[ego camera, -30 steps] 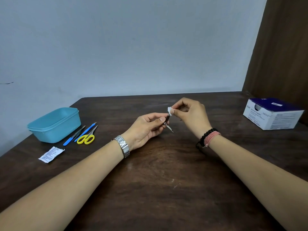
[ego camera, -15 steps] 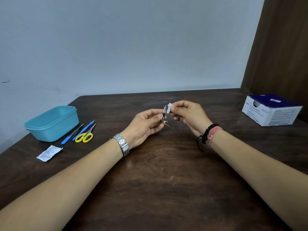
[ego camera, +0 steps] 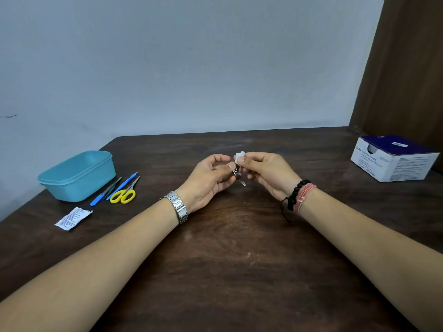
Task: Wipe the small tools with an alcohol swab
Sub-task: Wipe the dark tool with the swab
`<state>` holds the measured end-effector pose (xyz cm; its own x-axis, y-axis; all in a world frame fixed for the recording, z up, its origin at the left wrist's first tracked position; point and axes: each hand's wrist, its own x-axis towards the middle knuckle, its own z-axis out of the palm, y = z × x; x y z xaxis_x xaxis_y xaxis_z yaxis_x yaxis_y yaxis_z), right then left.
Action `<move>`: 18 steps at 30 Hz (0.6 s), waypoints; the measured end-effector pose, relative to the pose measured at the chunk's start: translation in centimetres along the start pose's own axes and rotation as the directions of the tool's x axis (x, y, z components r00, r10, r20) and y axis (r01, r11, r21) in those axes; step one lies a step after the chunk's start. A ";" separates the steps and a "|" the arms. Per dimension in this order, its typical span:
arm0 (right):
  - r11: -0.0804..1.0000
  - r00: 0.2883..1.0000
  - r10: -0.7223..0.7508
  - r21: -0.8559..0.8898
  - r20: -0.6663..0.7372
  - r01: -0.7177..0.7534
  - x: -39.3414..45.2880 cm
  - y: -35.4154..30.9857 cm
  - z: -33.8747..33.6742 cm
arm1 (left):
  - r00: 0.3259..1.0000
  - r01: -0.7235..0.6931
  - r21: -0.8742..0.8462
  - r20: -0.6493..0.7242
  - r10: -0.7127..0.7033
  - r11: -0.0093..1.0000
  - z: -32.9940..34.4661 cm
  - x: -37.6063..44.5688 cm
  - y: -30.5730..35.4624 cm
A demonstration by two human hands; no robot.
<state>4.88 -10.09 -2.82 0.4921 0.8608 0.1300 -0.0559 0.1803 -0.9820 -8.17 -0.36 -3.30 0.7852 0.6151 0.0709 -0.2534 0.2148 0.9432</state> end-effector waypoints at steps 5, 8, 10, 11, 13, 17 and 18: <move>0.995 0.998 -0.021 0.092 -0.061 0.026 0.3 -0.2 -0.2 | 0.999 0.004 -0.028 0.034 -0.003 1.000 0.1 0.0 0.1; 0.995 0.999 -0.020 0.100 -0.043 0.024 0.2 -0.1 -0.1 | 1.000 -0.005 -0.067 0.026 0.007 0.998 0.0 0.0 0.2; 0.998 1.000 -0.015 0.061 0.001 0.015 0.1 0.0 0.0 | 1.000 -0.009 -0.081 0.008 0.009 0.997 -0.1 0.0 0.2; 0.999 1.000 -0.015 0.053 0.013 0.014 0.1 0.0 0.1 | 1.000 -0.006 -0.084 0.003 0.006 0.996 -0.1 0.1 0.1; 0.998 1.000 -0.032 0.057 -0.002 0.032 0.1 -0.1 0.2 | 1.000 0.010 -0.091 0.008 -0.009 0.996 -0.1 0.1 0.2; 0.990 0.994 -0.068 0.122 -0.083 0.078 0.4 -0.2 0.0 | 0.999 0.020 -0.117 0.027 -0.017 0.993 0.0 0.0 0.1; 0.988 0.993 -0.072 0.133 -0.095 0.084 0.4 -0.3 0.0 | 0.999 0.016 -0.120 0.032 -0.012 0.993 0.0 0.0 0.1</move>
<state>5.14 -9.78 -2.51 0.5754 0.7962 0.1868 -0.1290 0.3139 -0.9407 -8.20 -0.38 -3.15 0.8058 0.5881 0.0695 -0.3066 0.3140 0.8985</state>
